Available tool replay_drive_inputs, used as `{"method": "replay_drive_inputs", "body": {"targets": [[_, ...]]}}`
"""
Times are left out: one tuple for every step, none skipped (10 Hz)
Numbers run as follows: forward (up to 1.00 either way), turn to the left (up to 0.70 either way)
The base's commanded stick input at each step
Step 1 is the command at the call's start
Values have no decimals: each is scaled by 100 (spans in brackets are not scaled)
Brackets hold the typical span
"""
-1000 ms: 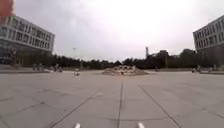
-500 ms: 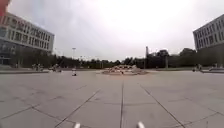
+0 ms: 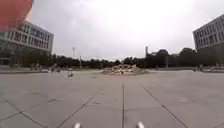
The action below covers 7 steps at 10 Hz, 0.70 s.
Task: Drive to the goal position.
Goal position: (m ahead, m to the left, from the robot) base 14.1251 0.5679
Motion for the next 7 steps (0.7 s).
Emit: {"method": "replay_drive_inputs", "body": {"targets": [[50, 1], [50, 1], [50, 0], [50, 0], [50, 0], [50, 0], [50, 0]]}}
